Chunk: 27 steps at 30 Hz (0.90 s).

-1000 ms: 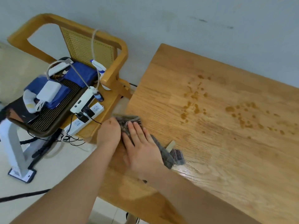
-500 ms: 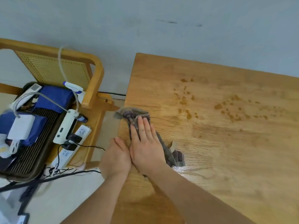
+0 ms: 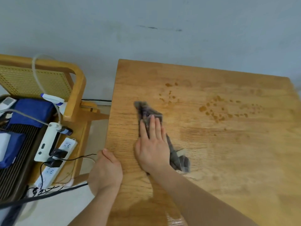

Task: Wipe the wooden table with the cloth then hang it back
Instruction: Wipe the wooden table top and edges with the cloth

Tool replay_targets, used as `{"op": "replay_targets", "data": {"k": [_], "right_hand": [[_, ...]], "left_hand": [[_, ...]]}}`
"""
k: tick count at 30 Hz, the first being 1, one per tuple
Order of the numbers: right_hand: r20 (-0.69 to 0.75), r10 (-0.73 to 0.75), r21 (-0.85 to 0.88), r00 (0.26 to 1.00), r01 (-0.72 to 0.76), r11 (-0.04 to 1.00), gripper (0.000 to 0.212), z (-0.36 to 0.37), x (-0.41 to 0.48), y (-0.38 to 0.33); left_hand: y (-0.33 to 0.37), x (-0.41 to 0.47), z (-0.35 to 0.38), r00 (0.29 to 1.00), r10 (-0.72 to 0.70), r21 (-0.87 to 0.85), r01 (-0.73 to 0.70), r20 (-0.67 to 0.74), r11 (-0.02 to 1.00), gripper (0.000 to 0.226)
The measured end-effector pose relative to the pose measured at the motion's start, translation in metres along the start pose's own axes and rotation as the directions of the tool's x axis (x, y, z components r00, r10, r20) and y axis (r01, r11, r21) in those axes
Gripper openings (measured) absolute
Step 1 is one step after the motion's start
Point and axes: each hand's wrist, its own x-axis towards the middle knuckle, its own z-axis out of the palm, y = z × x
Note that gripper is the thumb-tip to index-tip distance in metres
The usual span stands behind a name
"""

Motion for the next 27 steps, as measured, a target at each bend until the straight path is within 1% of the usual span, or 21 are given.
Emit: {"op": "replay_targets", "data": {"k": [2,3,5,7,9,10,12,14,15,17,20,22,23,24,25,27], "right_hand": [[0.028,-0.158,-0.010,0.987,0.158,0.987,0.058,0.007,-0.009,-0.010],[0.064,-0.226,-0.025,0.972,0.228,0.973,0.057,0.007,-0.021,-0.005],[0.136,-0.294,-0.047,0.946,0.303,0.952,0.055,-0.002,-0.053,0.024],[0.148,-0.289,-0.098,0.946,0.305,0.947,0.054,-0.011,-0.079,0.064],[0.143,-0.224,-0.153,0.964,0.245,0.957,0.057,-0.016,-0.078,0.087],[0.134,-0.159,-0.148,0.978,0.178,0.973,0.058,-0.015,-0.067,0.089],[0.068,-0.025,-0.110,0.997,0.033,0.993,0.061,-0.013,-0.033,0.073],[0.039,0.037,-0.071,0.999,-0.034,0.997,0.062,-0.013,0.000,0.050],[0.050,0.031,-0.068,0.998,-0.028,0.997,0.062,-0.012,0.011,0.042],[0.071,-0.037,-0.082,0.997,0.042,0.996,0.060,-0.011,0.022,0.034],[0.087,-0.220,-0.076,0.972,0.226,0.971,0.058,-0.009,0.002,0.022],[0.133,-0.370,-0.061,0.919,0.380,0.923,0.056,-0.005,-0.037,0.014],[0.166,-0.451,-0.054,0.877,0.464,0.884,0.056,-0.004,-0.058,0.016],[0.209,-0.534,-0.055,0.819,0.555,0.830,0.055,-0.005,-0.073,0.023],[0.254,-0.622,-0.055,0.741,0.653,0.756,0.054,-0.008,-0.078,0.036],[0.315,-0.767,-0.080,0.558,0.821,0.565,0.052,-0.016,-0.059,0.068]], "left_hand": [[0.001,0.000,0.000,1.000,-0.008,0.010,0.008,0.011,1.000,0.050],[0.001,0.000,0.001,1.000,-0.013,0.009,0.013,0.022,1.000,0.050],[0.003,0.000,0.000,0.999,-0.019,-0.010,0.019,0.033,1.000,0.052],[0.006,0.000,-0.005,0.999,-0.009,-0.017,0.010,0.037,1.000,0.051],[0.007,0.001,-0.007,0.999,-0.011,-0.012,0.011,0.036,1.000,0.049],[0.007,0.001,-0.007,0.999,-0.012,-0.013,0.013,0.037,1.000,0.049],[0.007,0.002,-0.005,0.999,-0.012,-0.012,0.012,0.033,1.000,0.051],[0.006,0.004,-0.002,0.999,-0.014,-0.015,0.014,0.031,1.000,0.053],[0.005,0.005,0.000,1.000,-0.010,-0.014,0.010,0.027,1.000,0.053],[0.003,0.005,0.001,1.000,-0.005,-0.004,0.005,0.023,1.000,0.052],[-0.001,0.001,0.001,1.000,-0.024,-0.010,0.024,0.020,1.000,0.049],[-0.002,-0.001,-0.001,1.000,-0.016,-0.024,0.017,0.017,1.000,0.052],[-0.001,-0.001,-0.002,1.000,-0.014,-0.025,0.014,0.023,1.000,0.053],[0.000,-0.001,-0.003,1.000,-0.011,-0.023,0.011,0.028,1.000,0.054],[0.001,-0.002,-0.005,0.999,-0.006,-0.024,0.007,0.031,1.000,0.054],[0.002,-0.002,-0.005,0.999,0.015,-0.031,-0.014,0.030,0.999,0.053]]}}
